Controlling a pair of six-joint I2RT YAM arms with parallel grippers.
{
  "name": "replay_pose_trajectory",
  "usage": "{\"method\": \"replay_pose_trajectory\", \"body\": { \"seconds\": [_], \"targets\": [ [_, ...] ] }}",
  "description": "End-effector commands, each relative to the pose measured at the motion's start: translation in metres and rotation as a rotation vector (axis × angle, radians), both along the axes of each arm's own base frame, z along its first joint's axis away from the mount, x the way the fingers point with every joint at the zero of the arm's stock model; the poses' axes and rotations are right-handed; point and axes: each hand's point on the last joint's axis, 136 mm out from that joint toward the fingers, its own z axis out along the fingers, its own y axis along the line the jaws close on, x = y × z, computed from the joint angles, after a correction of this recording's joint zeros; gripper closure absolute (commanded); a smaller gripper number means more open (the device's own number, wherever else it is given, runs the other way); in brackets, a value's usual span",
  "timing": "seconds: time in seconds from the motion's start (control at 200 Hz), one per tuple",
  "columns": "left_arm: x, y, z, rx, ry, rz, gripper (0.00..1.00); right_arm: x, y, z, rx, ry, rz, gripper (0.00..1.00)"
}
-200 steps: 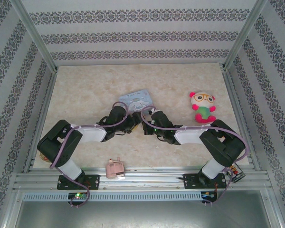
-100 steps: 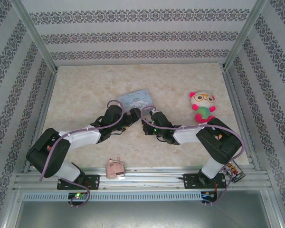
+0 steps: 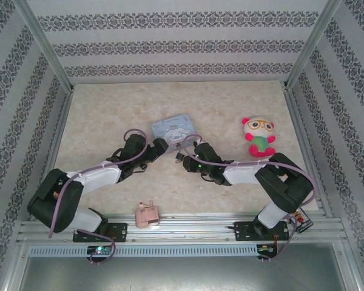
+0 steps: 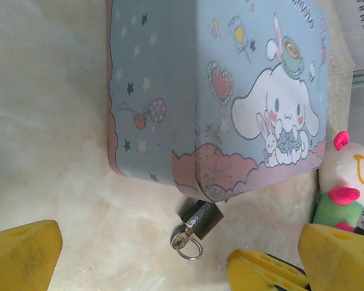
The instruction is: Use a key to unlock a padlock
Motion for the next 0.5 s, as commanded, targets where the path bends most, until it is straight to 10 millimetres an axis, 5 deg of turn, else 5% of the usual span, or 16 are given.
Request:
{"method": "replay_pose_trajectory", "body": {
  "seconds": [0.0, 0.27, 0.495],
  "targets": [
    [0.004, 0.02, 0.012, 0.091, -0.043, 0.023, 0.01, 0.003, -0.013, 0.011, 0.002, 0.005, -0.082, 0.73],
    [0.013, 0.058, 0.029, 0.181, -0.096, 0.099, 0.01, -0.001, -0.012, 0.023, -0.159, 0.015, -0.156, 0.49],
    [0.025, 0.073, 0.038, 0.218, -0.107, 0.095, 0.01, 0.011, -0.002, 0.018, -0.273, 0.043, -0.156, 0.4]
  ]
}}
